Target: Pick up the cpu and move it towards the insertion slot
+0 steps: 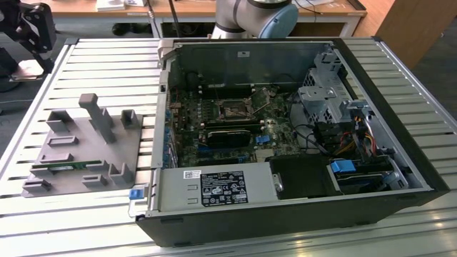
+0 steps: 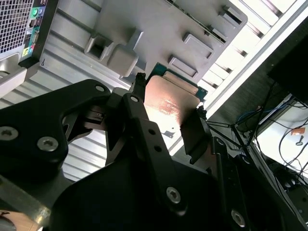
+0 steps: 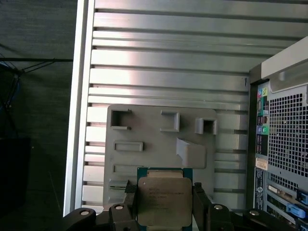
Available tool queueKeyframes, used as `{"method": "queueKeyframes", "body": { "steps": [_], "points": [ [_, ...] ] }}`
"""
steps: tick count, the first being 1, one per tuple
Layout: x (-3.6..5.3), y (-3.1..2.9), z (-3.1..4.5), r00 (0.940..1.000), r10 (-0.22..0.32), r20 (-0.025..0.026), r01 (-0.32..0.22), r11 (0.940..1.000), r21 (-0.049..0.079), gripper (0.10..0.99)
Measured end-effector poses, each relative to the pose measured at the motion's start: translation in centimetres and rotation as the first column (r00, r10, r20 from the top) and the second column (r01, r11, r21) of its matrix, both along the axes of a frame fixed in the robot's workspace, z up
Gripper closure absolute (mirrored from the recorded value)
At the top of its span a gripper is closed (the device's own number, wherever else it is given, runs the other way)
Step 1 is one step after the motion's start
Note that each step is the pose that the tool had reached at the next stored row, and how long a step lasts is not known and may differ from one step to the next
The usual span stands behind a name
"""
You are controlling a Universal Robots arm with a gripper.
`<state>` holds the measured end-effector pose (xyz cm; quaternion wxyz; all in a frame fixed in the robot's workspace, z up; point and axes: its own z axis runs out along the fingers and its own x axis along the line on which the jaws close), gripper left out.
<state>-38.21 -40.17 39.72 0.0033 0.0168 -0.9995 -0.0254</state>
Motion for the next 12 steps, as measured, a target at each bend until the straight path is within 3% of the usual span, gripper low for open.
{"method": "queueKeyframes", "body": {
  "steps": [12],
  "points": [
    [0.60,0.00,0.00,1.0000,0.000,0.0000,0.000,1.0000,0.000,0.545]
  ]
}}
